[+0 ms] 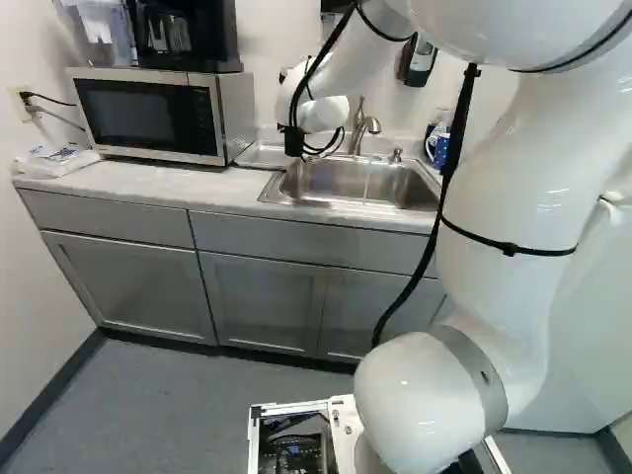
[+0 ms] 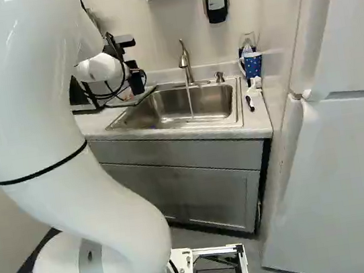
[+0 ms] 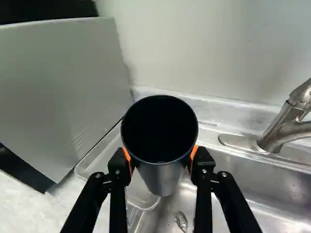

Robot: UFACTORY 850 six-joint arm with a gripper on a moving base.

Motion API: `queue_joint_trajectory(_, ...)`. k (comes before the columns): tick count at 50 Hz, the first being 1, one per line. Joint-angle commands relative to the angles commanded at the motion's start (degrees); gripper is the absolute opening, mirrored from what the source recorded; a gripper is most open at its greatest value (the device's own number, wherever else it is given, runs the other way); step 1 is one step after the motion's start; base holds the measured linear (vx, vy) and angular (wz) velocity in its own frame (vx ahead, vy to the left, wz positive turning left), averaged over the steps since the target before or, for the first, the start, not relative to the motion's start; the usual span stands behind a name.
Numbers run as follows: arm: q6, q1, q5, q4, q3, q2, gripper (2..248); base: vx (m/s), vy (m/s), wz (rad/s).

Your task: Rinse the cup and place it in the tray

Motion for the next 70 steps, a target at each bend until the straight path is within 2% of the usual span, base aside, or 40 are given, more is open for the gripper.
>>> queue_joint_trajectory(70, 0.0, -10.62, 0.0, 0.0, -1.05, -0.97, 124, 0.0, 0.0, 0.0)
